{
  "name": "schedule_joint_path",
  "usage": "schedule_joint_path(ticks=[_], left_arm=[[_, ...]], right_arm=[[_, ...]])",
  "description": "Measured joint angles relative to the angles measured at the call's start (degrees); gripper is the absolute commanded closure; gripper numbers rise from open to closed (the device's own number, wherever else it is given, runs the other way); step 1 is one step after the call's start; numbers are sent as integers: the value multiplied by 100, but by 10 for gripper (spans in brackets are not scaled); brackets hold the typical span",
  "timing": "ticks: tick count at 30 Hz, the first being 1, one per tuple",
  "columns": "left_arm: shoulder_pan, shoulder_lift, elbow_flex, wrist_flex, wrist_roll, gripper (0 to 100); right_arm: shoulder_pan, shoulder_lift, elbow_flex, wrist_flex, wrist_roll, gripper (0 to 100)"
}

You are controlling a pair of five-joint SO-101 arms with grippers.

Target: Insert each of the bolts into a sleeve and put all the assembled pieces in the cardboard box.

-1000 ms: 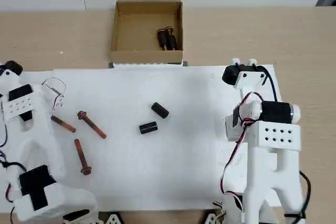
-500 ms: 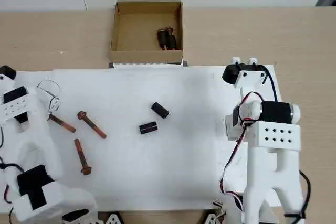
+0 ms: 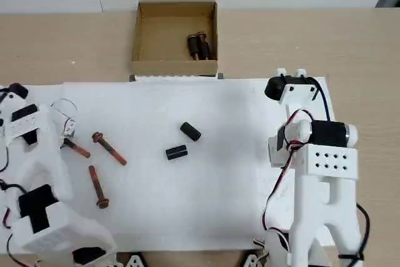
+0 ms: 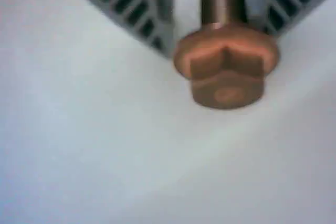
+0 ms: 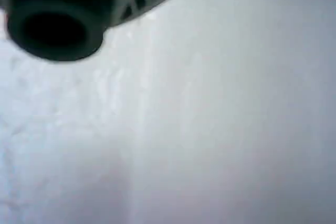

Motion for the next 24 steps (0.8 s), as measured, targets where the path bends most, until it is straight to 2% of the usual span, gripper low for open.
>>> schedule_joint_path(ticks=[10, 19, 24], left_arm=[[9, 53, -123, 53, 0, 995], [290, 35, -1275, 1521, -527, 995], [712, -888, -1389, 1741, -879, 995]], right_arm=[[0, 0, 0, 0, 0, 995], [0, 0, 0, 185, 0, 995], [0, 0, -387, 668, 0, 995]])
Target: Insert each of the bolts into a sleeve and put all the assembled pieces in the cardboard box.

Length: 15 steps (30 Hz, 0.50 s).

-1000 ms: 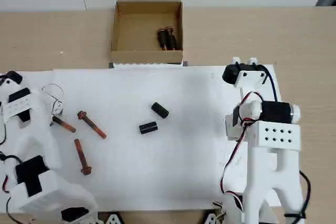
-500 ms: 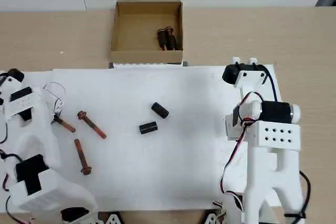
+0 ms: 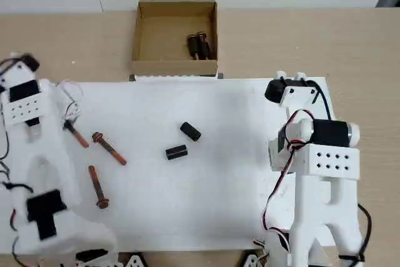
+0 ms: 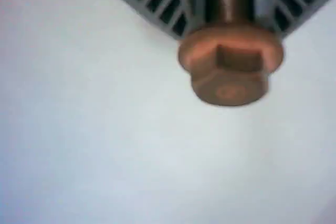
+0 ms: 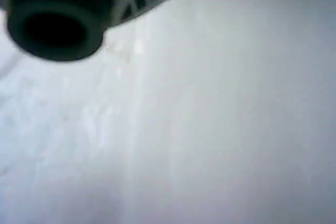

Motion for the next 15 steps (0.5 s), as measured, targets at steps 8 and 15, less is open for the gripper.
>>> schedule_joint_path(ticks=[8, 15], left_arm=[[853, -1785, 404, 273, -369, 995], [1398, -3077, 1530, 290, -571, 995]], right_arm=[[0, -703, -264, 237, 0, 995], [-9, -2075, -123, 246, 0, 995]])
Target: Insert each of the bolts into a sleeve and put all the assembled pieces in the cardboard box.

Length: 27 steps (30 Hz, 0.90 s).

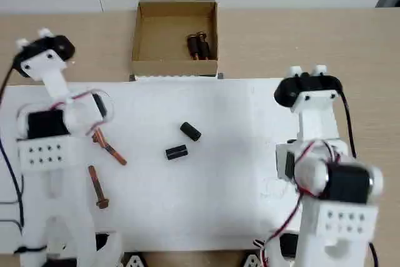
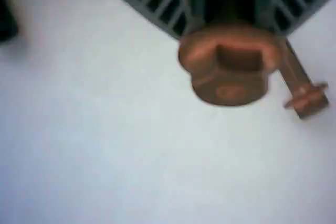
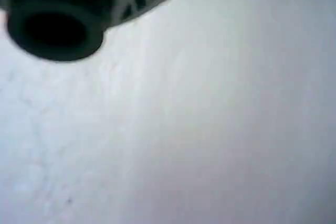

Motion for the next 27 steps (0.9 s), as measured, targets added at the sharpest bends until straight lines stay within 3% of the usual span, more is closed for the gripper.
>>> schedule_joint_path(ticks=[5, 16, 27], left_arm=[[352, -993, 993, -527, -105, 995], [923, -3499, 3455, -2426, -123, 995], [1618, -5521, 5046, -3165, -123, 995]], right_arm=[[9, -563, 782, -255, -26, 995], [9, -2479, 2954, -2171, -1029, 995], [-202, -4782, 5055, -2910, -1055, 995]])
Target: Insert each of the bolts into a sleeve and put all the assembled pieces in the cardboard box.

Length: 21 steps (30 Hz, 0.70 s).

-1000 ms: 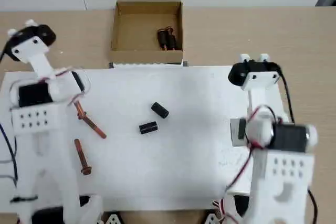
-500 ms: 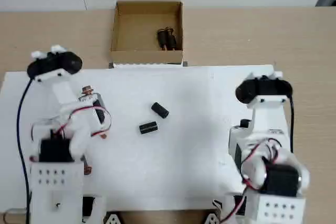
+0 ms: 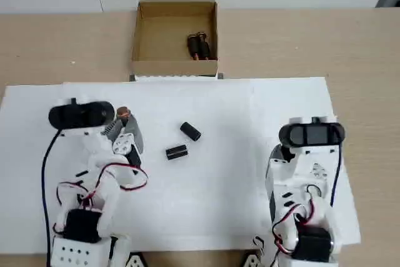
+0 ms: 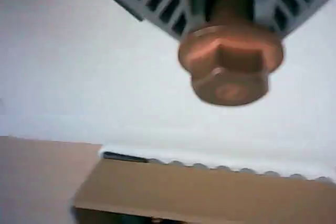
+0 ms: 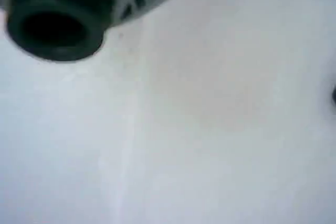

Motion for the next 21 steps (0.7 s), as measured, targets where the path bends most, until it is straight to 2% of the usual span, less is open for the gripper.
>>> schedule_joint_path(ticks=[4, 10, 18, 21], left_arm=[[316, -607, 396, 0, 0, 995], [677, -1380, 879, -9, 26, 995], [1284, -1670, 1002, -290, 1354, 994], [1486, -1670, 1002, -607, 1547, 994]], right_arm=[[-545, -88, 352, -211, 0, 995], [-1468, -105, 800, -1108, 0, 995], [-2673, -123, 1301, -1978, 0, 995], [-2980, -123, 1336, -2048, 0, 995]])
